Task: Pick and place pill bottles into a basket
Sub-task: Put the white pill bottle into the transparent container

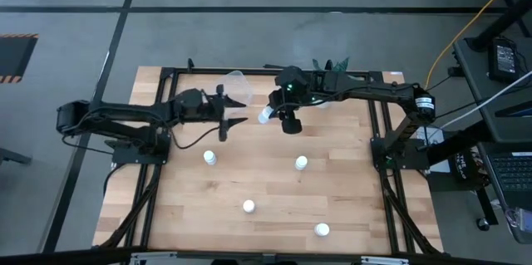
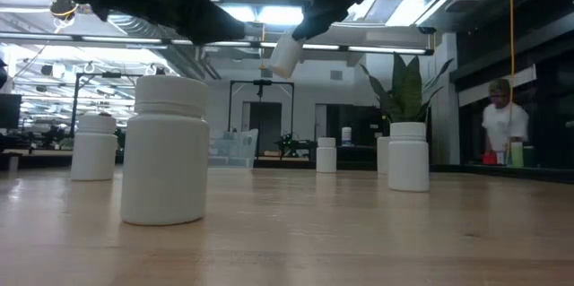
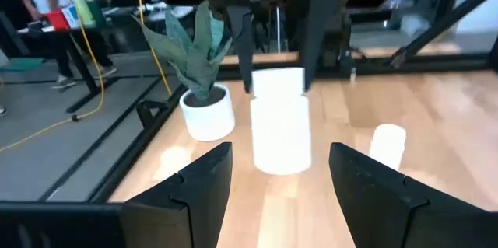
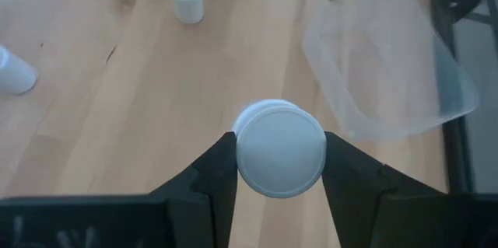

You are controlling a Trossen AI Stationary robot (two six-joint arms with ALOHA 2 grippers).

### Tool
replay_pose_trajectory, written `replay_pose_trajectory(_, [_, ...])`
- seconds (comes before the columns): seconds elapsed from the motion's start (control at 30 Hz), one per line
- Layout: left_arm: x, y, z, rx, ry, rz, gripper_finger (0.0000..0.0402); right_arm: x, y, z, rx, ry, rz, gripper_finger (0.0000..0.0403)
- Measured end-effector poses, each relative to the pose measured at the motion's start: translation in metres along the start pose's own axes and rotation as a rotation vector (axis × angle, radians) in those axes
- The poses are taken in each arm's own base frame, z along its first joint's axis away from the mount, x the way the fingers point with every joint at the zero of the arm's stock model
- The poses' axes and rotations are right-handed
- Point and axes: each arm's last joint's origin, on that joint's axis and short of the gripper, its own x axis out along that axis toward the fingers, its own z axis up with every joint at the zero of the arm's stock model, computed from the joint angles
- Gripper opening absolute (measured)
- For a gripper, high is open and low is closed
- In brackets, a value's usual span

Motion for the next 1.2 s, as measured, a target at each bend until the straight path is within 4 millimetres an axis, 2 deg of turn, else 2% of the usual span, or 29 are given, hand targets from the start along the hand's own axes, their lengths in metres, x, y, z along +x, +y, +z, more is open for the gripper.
replay_pose_trajectory(0.17, [0.018,0.003,0.013,0.044,-0.035,0.007,0.021,0.004,0.001,-0.001,-0.001,0.013,0.011,0.0149])
replay_pose_trajectory(0.47, [0.045,0.003,0.005,0.005,0.026,-0.003,0.021,0.004,0.001,-0.001,-0.031,0.013,0.01,0.0149])
replay_pose_trajectory(0.7, [0.061,0.003,0.006,-0.035,0.017,-0.036,0.021,0.004,0.001,-0.001,-0.055,0.009,0.005,0.0149])
replay_pose_trajectory(0.93, [0.069,0.003,0.004,-0.045,0.033,-0.046,0.021,0.004,0.001,-0.001,-0.054,0.011,0.006,0.0149])
replay_pose_trajectory(1.2, [0.069,0.003,0.002,-0.073,0.044,-0.046,0.021,0.004,0.0,-0.001,-0.058,0.006,0.004,0.0149])
